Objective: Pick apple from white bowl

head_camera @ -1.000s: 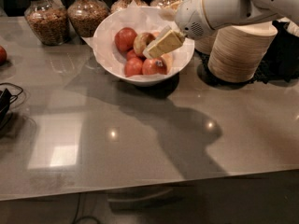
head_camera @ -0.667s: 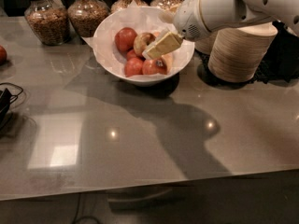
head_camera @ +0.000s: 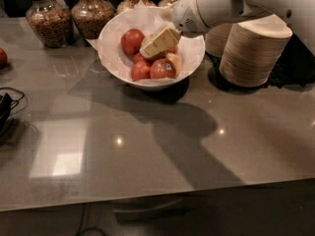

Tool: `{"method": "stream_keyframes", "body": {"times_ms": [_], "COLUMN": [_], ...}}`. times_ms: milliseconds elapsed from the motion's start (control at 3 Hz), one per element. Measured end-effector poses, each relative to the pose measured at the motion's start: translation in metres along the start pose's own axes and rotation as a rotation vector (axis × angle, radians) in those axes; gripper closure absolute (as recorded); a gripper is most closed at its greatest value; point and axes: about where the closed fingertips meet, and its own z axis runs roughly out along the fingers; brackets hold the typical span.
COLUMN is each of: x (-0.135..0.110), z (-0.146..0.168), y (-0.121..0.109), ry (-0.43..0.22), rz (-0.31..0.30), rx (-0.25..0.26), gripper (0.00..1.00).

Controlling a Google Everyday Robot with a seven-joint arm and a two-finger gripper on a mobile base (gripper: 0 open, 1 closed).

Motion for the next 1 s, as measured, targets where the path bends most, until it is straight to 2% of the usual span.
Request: {"method": "stream_keyframes", "body": {"times_ms": [333,667,1000], "x": [0.002,0.013,0.020], "z": [0.015,0.026,0.034], "y": [0.002,0.010,0.013], "ry": [0.027,0.067,0.119], "rz": [0.056,0.104,0.108], "rx": [-0.026,-0.049,-0.037], "gripper": [0.31,0.27,0.23]}}
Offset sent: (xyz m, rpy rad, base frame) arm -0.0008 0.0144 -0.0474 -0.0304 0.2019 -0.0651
